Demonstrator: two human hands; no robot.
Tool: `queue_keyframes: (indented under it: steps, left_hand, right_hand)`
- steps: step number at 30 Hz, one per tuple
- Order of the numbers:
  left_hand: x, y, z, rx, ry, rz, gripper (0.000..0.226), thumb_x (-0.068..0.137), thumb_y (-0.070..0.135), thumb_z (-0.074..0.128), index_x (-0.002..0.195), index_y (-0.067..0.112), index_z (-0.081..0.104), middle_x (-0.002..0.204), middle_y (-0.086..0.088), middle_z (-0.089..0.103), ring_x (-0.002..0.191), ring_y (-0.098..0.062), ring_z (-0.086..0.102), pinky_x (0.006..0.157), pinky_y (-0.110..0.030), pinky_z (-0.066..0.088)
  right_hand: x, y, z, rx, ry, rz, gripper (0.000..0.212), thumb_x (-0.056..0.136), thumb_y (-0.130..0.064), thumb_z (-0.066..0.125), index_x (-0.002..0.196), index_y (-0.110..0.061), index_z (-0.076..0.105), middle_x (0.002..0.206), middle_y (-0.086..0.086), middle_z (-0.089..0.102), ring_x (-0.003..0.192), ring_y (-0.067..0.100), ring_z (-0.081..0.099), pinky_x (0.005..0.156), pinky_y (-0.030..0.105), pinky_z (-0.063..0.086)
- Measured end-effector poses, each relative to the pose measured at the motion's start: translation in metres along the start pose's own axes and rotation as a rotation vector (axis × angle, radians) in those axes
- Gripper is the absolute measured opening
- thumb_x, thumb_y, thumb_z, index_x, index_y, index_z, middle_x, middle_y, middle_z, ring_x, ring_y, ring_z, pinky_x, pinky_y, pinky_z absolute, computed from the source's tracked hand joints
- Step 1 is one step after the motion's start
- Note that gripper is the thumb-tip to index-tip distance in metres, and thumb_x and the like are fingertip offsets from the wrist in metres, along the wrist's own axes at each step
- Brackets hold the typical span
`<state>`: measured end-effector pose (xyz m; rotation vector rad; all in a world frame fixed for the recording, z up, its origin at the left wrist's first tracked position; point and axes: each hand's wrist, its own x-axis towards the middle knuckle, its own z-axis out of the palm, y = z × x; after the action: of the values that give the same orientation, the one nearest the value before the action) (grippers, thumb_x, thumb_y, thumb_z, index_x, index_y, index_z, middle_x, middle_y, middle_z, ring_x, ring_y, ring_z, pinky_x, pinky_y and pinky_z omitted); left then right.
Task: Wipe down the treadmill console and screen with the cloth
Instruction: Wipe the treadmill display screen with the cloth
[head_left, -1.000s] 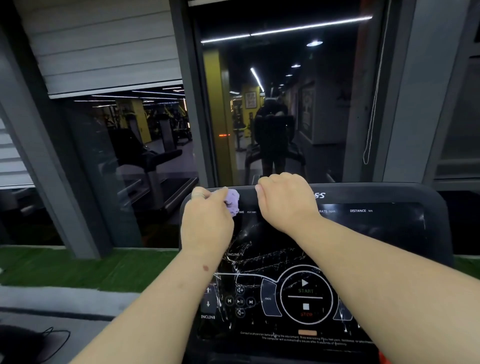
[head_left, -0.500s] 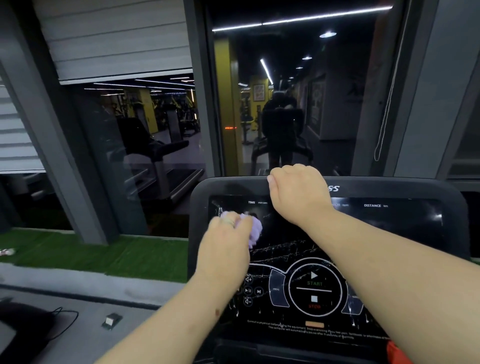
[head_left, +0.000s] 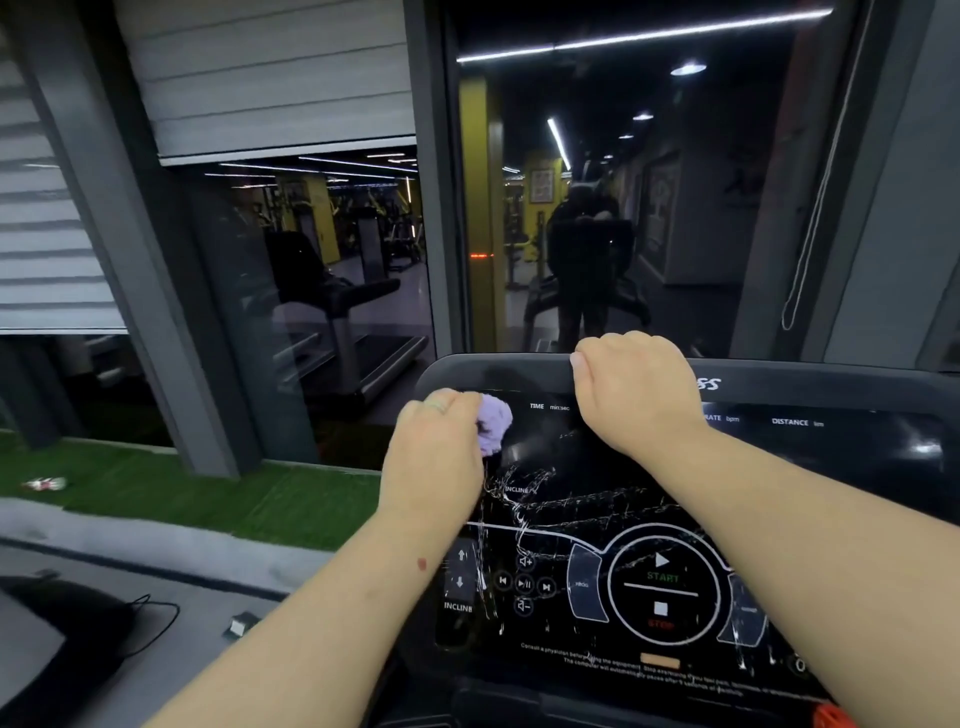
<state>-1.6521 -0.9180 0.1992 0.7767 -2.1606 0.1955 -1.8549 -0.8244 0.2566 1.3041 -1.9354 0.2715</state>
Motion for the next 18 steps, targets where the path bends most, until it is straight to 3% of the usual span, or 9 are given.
queue_keyframes:
  steps: [2, 7, 11, 14, 16, 18]
  left_hand:
    - [-0.005, -0.001, 0.001, 0.033, 0.03, -0.034, 0.027, 0.071, 0.0, 0.055, 0.091, 0.015, 0.065, 0.091, -0.003, 0.064, 0.071, -0.027, 0.052, 0.067, -0.033, 0.034]
    - [-0.026, -0.01, 0.013, 0.048, -0.195, 0.135, 0.029, 0.074, 0.016, 0.037, 0.092, 0.03, 0.055, 0.099, 0.011, 0.059, 0.084, -0.018, 0.054, 0.077, -0.032, 0.04]
    - [0.006, -0.024, 0.004, 0.033, -0.119, 0.012, 0.029, 0.074, 0.014, 0.04, 0.092, 0.031, 0.055, 0.099, 0.014, 0.06, 0.085, -0.018, 0.055, 0.075, -0.034, 0.043]
    - [-0.031, -0.01, 0.01, 0.002, -0.141, 0.121, 0.032, 0.07, 0.004, 0.051, 0.09, 0.029, 0.054, 0.095, 0.013, 0.055, 0.082, -0.019, 0.052, 0.073, -0.032, 0.038]
    - [-0.041, -0.01, 0.006, -0.024, -0.16, 0.201, 0.03, 0.071, 0.005, 0.046, 0.089, 0.028, 0.054, 0.094, 0.013, 0.053, 0.081, -0.019, 0.053, 0.073, -0.03, 0.038]
    - [-0.02, -0.018, 0.001, -0.062, -0.117, 0.173, 0.029, 0.072, 0.009, 0.042, 0.088, 0.027, 0.057, 0.094, 0.011, 0.059, 0.081, -0.02, 0.056, 0.074, -0.034, 0.044]
  right_hand:
    - [0.0, 0.001, 0.0, -0.008, 0.004, 0.001, 0.036, 0.104, -0.035, 0.028, 0.078, -0.024, 0.05, 0.071, -0.003, 0.058, 0.065, 0.023, 0.052, 0.062, 0.039, 0.045]
    - [-0.001, 0.0, 0.001, -0.012, 0.019, 0.001, 0.037, 0.104, -0.035, 0.029, 0.078, -0.023, 0.052, 0.071, -0.003, 0.059, 0.066, 0.024, 0.054, 0.062, 0.039, 0.044]
    - [0.0, 0.001, -0.001, -0.01, 0.014, -0.004, 0.038, 0.103, -0.036, 0.027, 0.079, -0.023, 0.052, 0.072, -0.003, 0.059, 0.065, 0.023, 0.052, 0.061, 0.038, 0.042]
    - [0.0, 0.002, -0.001, -0.008, 0.007, 0.002, 0.038, 0.103, -0.036, 0.027, 0.079, -0.023, 0.053, 0.072, -0.002, 0.06, 0.066, 0.024, 0.054, 0.062, 0.039, 0.043]
    - [-0.001, 0.0, 0.0, -0.017, 0.015, -0.003, 0.038, 0.104, -0.036, 0.028, 0.08, -0.023, 0.054, 0.072, -0.002, 0.06, 0.067, 0.024, 0.055, 0.062, 0.039, 0.043]
    - [-0.002, -0.001, 0.001, -0.033, 0.021, -0.012, 0.038, 0.104, -0.036, 0.028, 0.081, -0.023, 0.055, 0.073, -0.002, 0.06, 0.066, 0.025, 0.055, 0.061, 0.038, 0.042]
